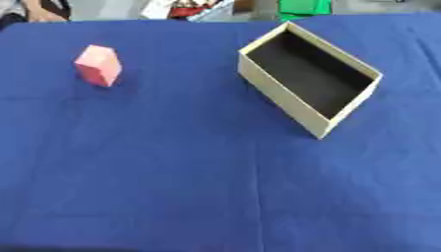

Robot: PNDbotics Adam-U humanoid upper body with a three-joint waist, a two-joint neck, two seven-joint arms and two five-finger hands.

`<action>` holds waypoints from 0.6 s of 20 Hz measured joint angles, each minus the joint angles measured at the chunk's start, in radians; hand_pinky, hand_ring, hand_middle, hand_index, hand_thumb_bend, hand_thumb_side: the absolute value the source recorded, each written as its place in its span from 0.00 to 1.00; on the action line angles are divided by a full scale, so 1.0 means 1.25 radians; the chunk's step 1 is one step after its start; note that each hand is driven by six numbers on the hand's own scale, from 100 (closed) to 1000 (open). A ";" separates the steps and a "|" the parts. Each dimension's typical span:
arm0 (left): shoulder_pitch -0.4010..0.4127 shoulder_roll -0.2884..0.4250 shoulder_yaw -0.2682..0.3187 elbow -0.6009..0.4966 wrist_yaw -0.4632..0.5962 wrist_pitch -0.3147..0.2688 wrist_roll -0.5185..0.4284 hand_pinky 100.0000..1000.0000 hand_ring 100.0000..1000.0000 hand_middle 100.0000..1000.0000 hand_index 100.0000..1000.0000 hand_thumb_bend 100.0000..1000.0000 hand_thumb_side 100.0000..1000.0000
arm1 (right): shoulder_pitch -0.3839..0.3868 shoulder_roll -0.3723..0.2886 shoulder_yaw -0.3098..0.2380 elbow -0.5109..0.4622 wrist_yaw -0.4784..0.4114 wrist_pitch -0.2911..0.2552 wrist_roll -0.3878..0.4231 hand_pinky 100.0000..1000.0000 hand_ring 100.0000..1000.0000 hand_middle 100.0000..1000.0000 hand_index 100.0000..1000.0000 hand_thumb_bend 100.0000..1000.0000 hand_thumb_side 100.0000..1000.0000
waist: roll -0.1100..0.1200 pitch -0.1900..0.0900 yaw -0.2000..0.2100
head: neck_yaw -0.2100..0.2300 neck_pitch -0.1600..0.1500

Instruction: Pick up objects on the table and place them in the box.

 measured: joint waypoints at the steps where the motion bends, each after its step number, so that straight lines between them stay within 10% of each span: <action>1: 0.000 0.000 0.000 0.000 0.000 0.000 0.000 0.70 0.76 0.77 0.85 0.43 0.72 | 0.000 0.000 0.000 0.000 0.000 0.000 0.000 0.83 0.83 0.87 0.88 0.00 1.00 | 0.000 0.000 0.000 | -0.001 0.000; 12: -0.013 0.001 -0.001 0.000 0.002 -0.004 -0.010 0.71 0.77 0.77 0.86 0.43 0.72 | 0.001 0.001 0.000 0.000 0.000 -0.001 -0.005 0.83 0.83 0.87 0.88 0.00 1.00 | 0.000 0.005 0.000 | -0.006 -0.013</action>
